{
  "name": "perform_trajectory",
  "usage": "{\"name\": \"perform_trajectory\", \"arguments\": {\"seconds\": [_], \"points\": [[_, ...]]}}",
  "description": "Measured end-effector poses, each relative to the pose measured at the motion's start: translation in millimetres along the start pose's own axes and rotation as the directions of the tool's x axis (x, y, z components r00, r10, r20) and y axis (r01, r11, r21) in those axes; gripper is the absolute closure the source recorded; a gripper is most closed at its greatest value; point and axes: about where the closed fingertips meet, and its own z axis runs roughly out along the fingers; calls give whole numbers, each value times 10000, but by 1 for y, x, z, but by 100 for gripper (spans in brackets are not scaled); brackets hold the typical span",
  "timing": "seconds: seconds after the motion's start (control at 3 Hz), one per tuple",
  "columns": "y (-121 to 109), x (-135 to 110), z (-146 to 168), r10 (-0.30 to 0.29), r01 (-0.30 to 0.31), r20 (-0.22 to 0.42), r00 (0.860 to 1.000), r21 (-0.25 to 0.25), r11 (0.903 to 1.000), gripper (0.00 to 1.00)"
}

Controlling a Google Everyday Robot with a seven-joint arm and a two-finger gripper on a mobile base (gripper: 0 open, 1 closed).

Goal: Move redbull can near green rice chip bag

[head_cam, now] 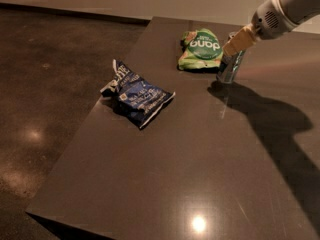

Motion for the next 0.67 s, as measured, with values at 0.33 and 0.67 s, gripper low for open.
{"name": "perform_trajectory", "arguments": {"seconds": [0.33,0.67], "points": [[3,-4,15,-72,72,-5,10000,291,9995,81],[2,-8,25,-207,215,-207,9996,397,9990,58]]}}
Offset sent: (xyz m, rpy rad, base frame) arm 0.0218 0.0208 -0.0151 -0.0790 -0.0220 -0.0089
